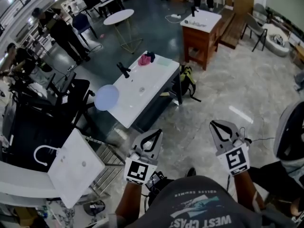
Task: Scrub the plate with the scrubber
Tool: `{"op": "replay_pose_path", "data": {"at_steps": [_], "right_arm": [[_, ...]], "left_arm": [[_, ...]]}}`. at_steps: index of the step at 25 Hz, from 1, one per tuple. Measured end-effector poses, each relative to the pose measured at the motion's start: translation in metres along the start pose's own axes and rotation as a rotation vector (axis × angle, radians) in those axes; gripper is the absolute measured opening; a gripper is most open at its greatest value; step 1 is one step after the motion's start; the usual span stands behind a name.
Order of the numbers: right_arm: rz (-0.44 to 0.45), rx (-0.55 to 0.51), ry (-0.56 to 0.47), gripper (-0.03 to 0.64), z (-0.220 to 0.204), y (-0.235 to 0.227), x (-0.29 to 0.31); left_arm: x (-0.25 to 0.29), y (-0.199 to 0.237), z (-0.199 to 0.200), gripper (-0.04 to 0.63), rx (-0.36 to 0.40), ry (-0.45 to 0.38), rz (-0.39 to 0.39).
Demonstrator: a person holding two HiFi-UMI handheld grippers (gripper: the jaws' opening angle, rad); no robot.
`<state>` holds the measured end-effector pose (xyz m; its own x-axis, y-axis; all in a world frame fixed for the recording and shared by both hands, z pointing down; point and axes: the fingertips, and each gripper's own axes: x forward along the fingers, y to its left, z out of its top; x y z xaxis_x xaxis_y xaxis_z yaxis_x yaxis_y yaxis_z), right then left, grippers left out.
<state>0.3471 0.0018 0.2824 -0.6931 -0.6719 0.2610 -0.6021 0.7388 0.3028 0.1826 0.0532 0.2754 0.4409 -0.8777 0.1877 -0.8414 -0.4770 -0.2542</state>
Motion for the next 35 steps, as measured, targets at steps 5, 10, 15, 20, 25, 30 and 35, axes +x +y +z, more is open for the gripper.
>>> {"op": "replay_pose_path", "data": {"at_steps": [5, 10, 15, 20, 25, 30, 35], "right_arm": [[0.015, 0.056, -0.022, 0.032, -0.014, -0.011, 0.013], [0.04, 0.08, -0.006, 0.032, -0.029, -0.014, 0.034], [0.025, 0.069, 0.036, 0.032, -0.039, -0.033, 0.057], [-0.03, 0.067, 0.059, 0.032, -0.032, -0.055, 0.087], [-0.047, 0.063, 0.066, 0.032, -0.01, -0.061, 0.133], [-0.032, 0.02, 0.089, 0.032, 0.01, -0.061, 0.186], [-0.018, -0.004, 0.117, 0.032, 0.021, -0.057, 0.235]], "left_arm": [[0.016, 0.001, -0.002, 0.003, 0.016, 0.037, 0.014], [0.032, 0.01, -0.011, 0.002, 0.012, 0.065, 0.012], [0.063, 0.03, -0.022, 0.002, -0.004, 0.063, -0.014], [0.094, 0.063, -0.021, 0.002, -0.019, 0.013, -0.041], [0.113, 0.109, -0.025, 0.003, -0.032, -0.021, -0.058], [0.127, 0.161, -0.035, 0.003, -0.043, -0.041, -0.056], [0.13, 0.208, -0.057, 0.003, -0.098, -0.048, -0.04]]}}
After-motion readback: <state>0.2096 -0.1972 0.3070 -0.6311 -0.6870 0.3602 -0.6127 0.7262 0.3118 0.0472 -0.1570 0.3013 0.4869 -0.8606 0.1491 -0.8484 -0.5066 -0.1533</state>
